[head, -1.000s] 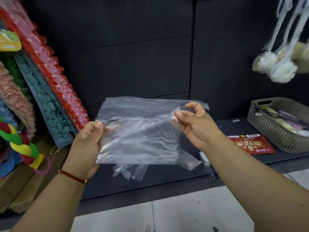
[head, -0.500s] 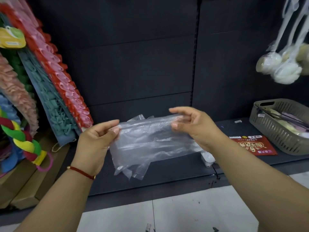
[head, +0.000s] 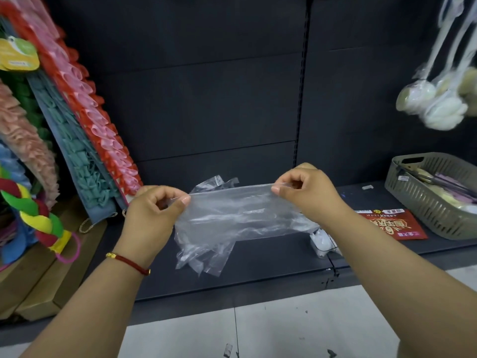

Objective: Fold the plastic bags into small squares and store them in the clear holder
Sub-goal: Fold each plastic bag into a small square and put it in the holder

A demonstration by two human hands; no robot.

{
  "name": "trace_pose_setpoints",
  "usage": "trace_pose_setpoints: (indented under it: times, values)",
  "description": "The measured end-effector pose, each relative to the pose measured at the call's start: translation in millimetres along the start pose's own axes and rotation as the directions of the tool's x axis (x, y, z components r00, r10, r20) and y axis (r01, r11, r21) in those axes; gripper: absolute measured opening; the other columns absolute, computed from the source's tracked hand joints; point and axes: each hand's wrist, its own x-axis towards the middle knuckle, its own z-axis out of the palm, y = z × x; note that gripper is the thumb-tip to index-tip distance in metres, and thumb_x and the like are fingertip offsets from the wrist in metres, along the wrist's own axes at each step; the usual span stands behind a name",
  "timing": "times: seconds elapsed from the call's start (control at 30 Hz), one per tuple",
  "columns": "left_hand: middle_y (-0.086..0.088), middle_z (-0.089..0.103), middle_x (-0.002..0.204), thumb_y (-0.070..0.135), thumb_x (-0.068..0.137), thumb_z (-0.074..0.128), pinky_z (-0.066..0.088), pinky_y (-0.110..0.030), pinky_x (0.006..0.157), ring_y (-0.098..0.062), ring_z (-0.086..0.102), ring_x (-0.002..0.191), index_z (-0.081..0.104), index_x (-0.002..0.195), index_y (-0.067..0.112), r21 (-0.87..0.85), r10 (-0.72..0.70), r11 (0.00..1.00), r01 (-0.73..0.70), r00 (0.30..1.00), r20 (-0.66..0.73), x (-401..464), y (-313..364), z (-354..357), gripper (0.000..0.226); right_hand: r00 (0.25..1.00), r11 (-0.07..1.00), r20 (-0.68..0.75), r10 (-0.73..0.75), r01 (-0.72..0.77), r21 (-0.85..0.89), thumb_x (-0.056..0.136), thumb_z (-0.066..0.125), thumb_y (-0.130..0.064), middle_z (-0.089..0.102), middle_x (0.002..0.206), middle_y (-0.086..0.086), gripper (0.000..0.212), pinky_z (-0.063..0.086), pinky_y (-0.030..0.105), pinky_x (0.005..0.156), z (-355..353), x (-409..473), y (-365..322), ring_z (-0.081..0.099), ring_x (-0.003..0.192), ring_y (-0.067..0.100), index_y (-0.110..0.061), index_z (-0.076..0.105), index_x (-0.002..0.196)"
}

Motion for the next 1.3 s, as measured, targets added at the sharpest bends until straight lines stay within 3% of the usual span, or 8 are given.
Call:
trace_pose_setpoints:
  times: [0.13,0.27,0.53,0.73,0.83,0.93,1.03,1.3]
  values:
    - [0.01,0.063,0.093,0.015,0.097,0.056,0.044,-0.021,0.075,-0.002,0.057,0.082,0.06,0.08,0.023,-0.249,-0.077,0.965,0.08,0.997,0.019,-5.1,8.3,8.7,0.02,0.991,0.973,0.081,0.106,-0.12,0.199,0.094,0.062,-0.028,0.062,0.096,-0.004,0.018,0.044,0.022,0.073,0.7,-2.0,-1.5,0.054,0.08,0.009,-0.015,0.065,0.081]
    - [0.002,0.051,0.066,0.017,0.101,0.046,0.039,-0.01,0.051,0.001,0.049,0.052,0.046,0.082,0.027,-0.054,0.091,0.994,-0.1,0.986,-0.137,-16.3,19.4,18.6,0.022,1.0,0.997,-0.007,0.026,-0.026,0.066,0.101,0.045,-0.033,0.06,0.08,-0.003,0.025,0.041,0.024,0.067,9.7,-6.1,-4.0,0.051,0.072,0.009,-0.019,0.052,0.081]
    - [0.005,0.053,0.07,0.023,0.099,0.051,0.037,-0.011,0.053,0.002,0.05,0.058,0.053,0.091,0.019,0.082,0.115,0.992,-0.101,0.976,-0.186,-3.9,16.1,11.0,0.009,0.993,0.979,-0.032,-0.115,0.108,-0.171,0.101,0.038,-0.04,0.049,0.064,0.0,0.027,0.038,0.033,0.054,4.7,-6.3,-1.3,0.044,0.058,0.015,-0.027,0.038,0.079]
    - [0.012,0.067,0.072,0.04,0.093,0.061,0.051,-0.02,0.059,-0.002,0.063,0.061,0.061,0.088,0.021,-0.398,-0.321,0.865,0.307,0.947,0.032,1.7,9.1,16.6,0.02,0.995,0.983,-0.038,-0.087,0.08,-0.167,0.101,0.041,-0.039,0.051,0.065,0.0,0.028,0.038,0.031,0.055,3.7,-3.4,1.1,0.044,0.058,0.014,-0.027,0.039,0.077]
    - [0.007,0.075,0.08,0.016,0.09,0.067,0.054,-0.018,0.058,-0.004,0.072,0.073,0.061,0.108,0.017,-0.453,-0.269,0.851,0.266,0.961,0.059,-0.3,5.6,15.1,0.019,0.995,0.995,-0.087,-0.047,0.039,-0.09,0.101,0.045,-0.037,0.048,0.064,-0.005,0.026,0.037,0.023,0.051,3.3,-1.4,2.4,0.043,0.058,0.011,-0.025,0.043,0.078]
    - [0.005,0.074,0.077,0.011,0.09,0.068,0.055,-0.025,0.054,-0.01,0.072,0.07,0.047,0.127,0.022,-0.456,-0.222,0.871,0.181,0.974,-0.036,1.4,3.6,13.0,0.044,0.998,0.997,-0.05,0.038,-0.034,0.069,0.096,0.055,-0.038,0.051,0.065,-0.004,0.018,0.035,0.01,0.046,2.3,-3.7,0.1,0.047,0.055,0.006,-0.026,0.05,0.109]
    - [0.009,0.069,0.062,0.008,0.09,0.067,0.055,-0.032,0.053,-0.015,0.067,0.062,0.044,0.116,0.033,-0.448,-0.194,0.884,0.131,0.976,-0.098,2.9,0.1,12.1,0.042,0.987,0.982,0.151,0.055,-0.081,0.17,0.089,0.066,-0.038,0.056,0.065,0.002,0.077,0.043,0.012,0.066,-0.6,-8.6,3.2,0.06,0.07,0.015,-0.044,0.016,0.147]
    - [-0.014,0.056,0.068,0.014,0.093,0.065,0.047,-0.035,0.059,-0.028,0.052,0.065,0.056,0.076,0.032,-0.317,-0.12,0.94,0.124,0.992,0.031,8.1,-5.4,-1.4,0.026,0.987,0.941,0.158,-0.029,-0.027,0.338,0.085,0.071,-0.004,0.068,0.075,0.003,0.017,0.05,0.03,0.078,-3.2,-6.0,9.7,0.059,0.074,0.015,-0.02,0.07,0.082]
